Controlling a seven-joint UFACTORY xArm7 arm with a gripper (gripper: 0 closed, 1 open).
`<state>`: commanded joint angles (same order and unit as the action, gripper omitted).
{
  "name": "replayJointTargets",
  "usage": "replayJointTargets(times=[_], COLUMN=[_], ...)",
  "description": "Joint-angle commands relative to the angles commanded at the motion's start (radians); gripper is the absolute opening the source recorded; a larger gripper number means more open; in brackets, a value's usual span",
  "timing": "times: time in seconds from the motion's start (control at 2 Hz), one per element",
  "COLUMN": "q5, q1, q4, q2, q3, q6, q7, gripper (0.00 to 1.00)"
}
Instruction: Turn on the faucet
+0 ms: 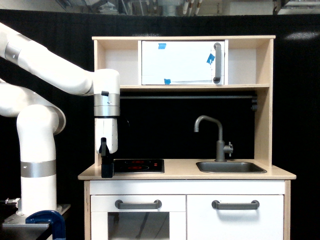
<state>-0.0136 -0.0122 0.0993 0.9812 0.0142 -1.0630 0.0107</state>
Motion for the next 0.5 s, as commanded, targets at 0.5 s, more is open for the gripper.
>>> replayJointTargets(times=[0.5], q5=[0.002], q1=[0.011], q4=[0.003], q2=[-0.015], q3=[-0.002], q6=[0.013], q7=[0.015], gripper=[1.0])
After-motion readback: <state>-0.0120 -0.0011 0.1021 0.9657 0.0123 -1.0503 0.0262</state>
